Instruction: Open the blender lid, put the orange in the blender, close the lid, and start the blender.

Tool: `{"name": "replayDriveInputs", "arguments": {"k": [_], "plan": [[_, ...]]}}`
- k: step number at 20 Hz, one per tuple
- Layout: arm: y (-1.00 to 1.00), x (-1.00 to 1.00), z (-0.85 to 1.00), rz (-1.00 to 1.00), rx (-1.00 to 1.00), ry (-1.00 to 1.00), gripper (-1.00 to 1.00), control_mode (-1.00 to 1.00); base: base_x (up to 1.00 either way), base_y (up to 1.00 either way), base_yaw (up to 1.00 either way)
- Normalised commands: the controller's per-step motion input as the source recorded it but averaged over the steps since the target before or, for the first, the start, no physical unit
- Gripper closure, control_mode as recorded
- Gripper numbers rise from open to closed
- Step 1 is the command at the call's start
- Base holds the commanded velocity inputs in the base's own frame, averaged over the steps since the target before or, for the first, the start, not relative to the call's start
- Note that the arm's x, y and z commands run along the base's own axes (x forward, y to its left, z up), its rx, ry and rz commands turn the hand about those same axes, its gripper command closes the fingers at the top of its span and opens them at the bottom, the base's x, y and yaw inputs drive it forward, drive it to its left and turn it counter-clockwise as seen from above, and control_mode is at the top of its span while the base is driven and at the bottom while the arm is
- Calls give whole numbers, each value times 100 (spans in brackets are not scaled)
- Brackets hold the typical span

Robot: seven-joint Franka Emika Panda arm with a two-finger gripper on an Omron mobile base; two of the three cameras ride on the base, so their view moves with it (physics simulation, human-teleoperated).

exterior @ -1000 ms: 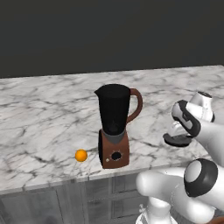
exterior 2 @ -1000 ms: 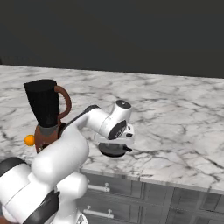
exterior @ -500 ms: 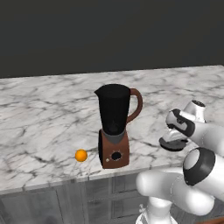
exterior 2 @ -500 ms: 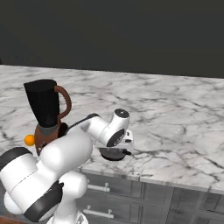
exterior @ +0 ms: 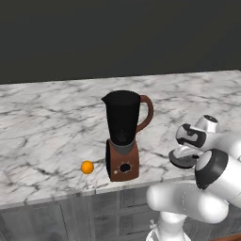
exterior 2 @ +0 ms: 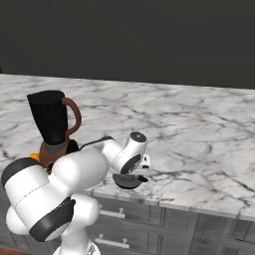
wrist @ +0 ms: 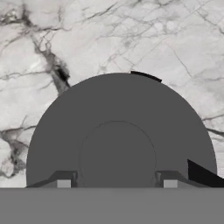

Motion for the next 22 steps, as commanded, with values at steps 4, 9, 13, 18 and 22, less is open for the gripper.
{"name": "replayDriveInputs", "arguments": {"k": [4,9,13,18,22], "plan": [[8,7,-32,0,0,0,100,-100,0,0,0],[10,0,-23,0,0,0,-100,-100,0,0,0],[16,0,0,-1,0,0,-100,-100,0,0,0],[16,0,8,0,0,1,-100,-100,0,0,0],[0,-6,43,-3,0,0,-100,-100,0,0,0]]}}
